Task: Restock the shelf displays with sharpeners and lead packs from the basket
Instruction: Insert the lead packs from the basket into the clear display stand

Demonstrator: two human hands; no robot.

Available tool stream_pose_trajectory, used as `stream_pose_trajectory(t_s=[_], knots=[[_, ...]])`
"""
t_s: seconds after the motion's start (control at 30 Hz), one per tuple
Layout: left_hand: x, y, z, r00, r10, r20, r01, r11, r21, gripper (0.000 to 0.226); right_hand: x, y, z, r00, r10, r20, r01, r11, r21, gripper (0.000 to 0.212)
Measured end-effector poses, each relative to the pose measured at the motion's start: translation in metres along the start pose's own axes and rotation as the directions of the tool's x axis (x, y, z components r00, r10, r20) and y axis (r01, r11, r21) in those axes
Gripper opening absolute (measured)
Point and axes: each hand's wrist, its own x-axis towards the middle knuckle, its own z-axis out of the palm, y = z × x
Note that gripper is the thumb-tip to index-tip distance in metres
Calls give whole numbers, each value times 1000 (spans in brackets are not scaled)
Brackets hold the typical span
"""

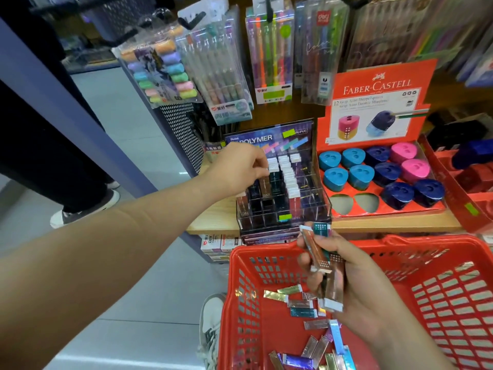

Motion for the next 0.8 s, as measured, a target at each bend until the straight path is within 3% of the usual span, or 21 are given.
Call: stream_pose_trajectory(t_s=[0.17,0.3,0.4,0.5,0.57,0.7,0.8], knots=[[-12,1,-58,995,-98,-10,93,969,-230,9,0,2,2,1000,12,-12,-12,1000,3,21],[-32,-13,-82,985,-158,72,173,902,-396,5,0,6,9,1000,4,-30,-4,1000,8,15],[-43,-22,-62,977,-150,153,191,933,-304,7,2,11,14,999,-20,-25,19,1000,-18,16],[-47,-27,-41,982,-132,135,164,953,-255,9,4,14,15,999,-26,-43,25,999,-28,25],[-50,-27,-32,992,-81,98,98,979,-179,10,4,14,13,998,-24,-59,23,1000,-18,30],[-53,-24,-19,995,75,61,-74,997,-17,13,4,12,10,999,-15,-34,16,1000,9,19],[-56,-25,-10,988,153,26,-155,986,59,15,1,12,12,999,-53,-1,53,998,-37,40]])
